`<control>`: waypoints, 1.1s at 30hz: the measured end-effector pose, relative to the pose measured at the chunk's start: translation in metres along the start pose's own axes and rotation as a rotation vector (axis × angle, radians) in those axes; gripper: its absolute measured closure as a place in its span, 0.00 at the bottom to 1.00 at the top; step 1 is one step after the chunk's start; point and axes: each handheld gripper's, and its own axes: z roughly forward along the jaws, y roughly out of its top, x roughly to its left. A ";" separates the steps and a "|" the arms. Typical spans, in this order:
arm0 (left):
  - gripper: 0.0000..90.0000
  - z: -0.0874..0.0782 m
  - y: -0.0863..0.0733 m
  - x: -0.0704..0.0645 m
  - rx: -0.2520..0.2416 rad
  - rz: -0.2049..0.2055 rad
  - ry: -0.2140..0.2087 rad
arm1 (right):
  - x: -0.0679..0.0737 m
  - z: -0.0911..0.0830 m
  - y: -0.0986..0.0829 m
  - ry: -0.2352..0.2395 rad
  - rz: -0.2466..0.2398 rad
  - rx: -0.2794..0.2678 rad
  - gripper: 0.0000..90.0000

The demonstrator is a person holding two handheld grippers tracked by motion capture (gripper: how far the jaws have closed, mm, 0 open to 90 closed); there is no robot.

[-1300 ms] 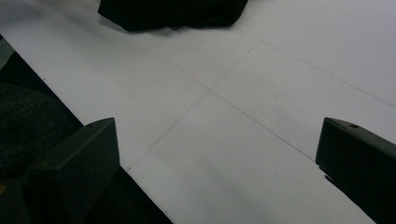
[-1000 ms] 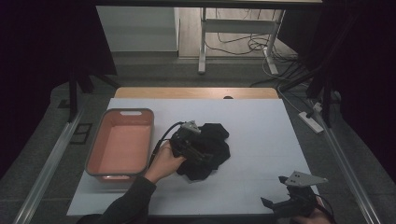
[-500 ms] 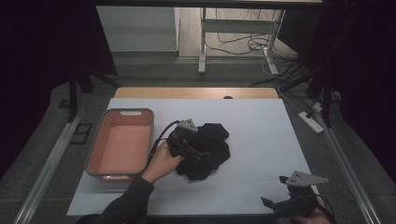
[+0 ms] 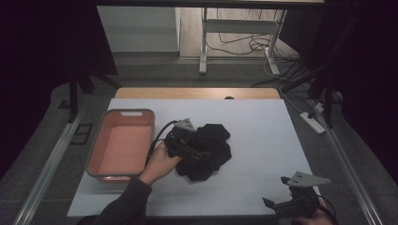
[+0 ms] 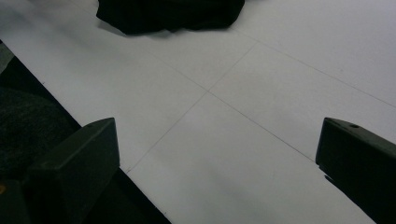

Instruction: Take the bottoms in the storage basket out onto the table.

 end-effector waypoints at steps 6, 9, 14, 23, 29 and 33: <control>0.00 -0.006 -0.002 -0.001 -0.013 -0.007 0.001 | 0.000 0.000 0.000 0.001 0.001 0.000 0.00; 0.00 -0.008 -0.003 -0.001 -0.015 -0.010 0.003 | 0.000 0.000 0.000 0.001 0.001 0.000 0.00; 0.00 -0.012 -0.004 -0.001 -0.026 -0.022 0.004 | 0.000 0.000 0.000 0.003 0.002 0.000 0.00; 0.00 -0.018 -0.007 -0.002 -0.033 -0.027 -0.002 | 0.000 0.000 0.000 0.003 0.003 -0.002 0.00; 0.00 -0.022 -0.010 -0.003 -0.039 -0.032 -0.004 | 0.000 0.000 0.000 0.003 0.003 -0.002 0.00; 0.00 -0.025 -0.012 -0.004 -0.041 -0.033 -0.001 | 0.000 0.000 0.000 0.003 0.002 -0.002 0.00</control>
